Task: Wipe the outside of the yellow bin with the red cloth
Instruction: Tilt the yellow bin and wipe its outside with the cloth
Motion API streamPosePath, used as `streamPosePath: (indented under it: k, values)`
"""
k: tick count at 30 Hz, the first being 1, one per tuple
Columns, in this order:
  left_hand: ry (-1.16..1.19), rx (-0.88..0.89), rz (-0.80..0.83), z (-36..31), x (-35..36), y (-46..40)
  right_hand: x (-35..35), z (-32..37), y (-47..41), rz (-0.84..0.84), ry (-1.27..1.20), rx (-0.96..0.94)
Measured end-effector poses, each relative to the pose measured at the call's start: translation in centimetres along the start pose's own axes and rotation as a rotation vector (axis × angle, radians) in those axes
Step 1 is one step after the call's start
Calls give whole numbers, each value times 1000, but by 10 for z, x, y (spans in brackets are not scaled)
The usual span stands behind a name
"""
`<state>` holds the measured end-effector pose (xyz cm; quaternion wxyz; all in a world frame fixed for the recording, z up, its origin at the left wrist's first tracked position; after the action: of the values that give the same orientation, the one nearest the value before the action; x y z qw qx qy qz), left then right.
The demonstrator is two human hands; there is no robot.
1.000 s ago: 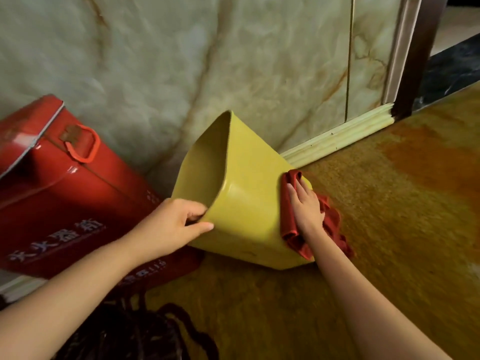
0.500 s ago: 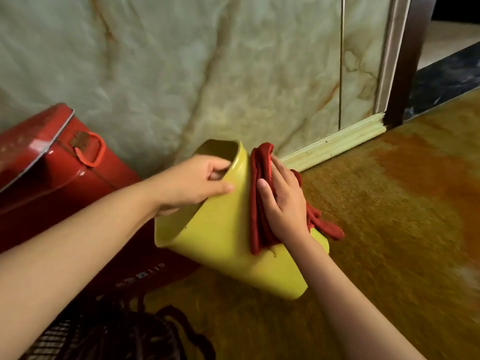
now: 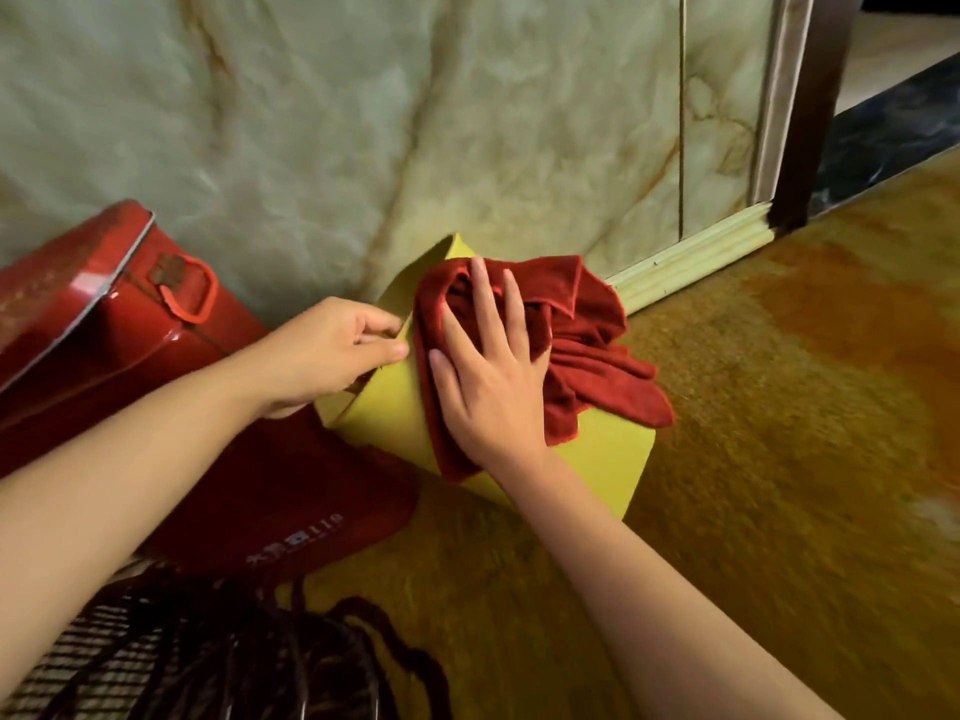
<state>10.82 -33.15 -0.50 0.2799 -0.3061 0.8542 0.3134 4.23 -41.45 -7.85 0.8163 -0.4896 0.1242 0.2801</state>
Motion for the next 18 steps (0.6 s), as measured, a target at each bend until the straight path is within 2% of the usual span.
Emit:
streamPosePath:
  k: [2, 4, 9, 12, 13, 15, 18]
  values:
    - [40, -3, -23, 0, -5, -8, 8, -11, 8, 25, 38, -20]
    - [28, -18, -88, 4, -15, -13, 15, -34, 32, 58, 73, 50]
    - [-20, 1, -126, -5, -14, -26, 18, -118, 82, 13, -136, 697]
    - [-30, 6, -137, -14, -11, -28, 10, -139, 90, -69, -217, 921]
    - [-37, 0, -136, -14, -11, -27, 8, -137, 94, -89, -232, 937]
    - [-24, -24, -129, -10, -12, -23, 9, -112, 98, -83, -266, 848]
    - [50, -33, -120, -6, -8, -19, 13, -46, 79, -25, -297, 533]
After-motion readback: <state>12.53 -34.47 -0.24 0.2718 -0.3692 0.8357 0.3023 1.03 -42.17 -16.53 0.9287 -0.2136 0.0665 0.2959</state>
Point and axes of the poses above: each hand's wrist, its own y-axis away from the middle knuckle, its own x-axis out of the palm, z = x × y, the point moved 6 cm from there along -y, towards the middle knuckle, and after that the axes turned 11 degrees about -x, right-handed, at the moved point
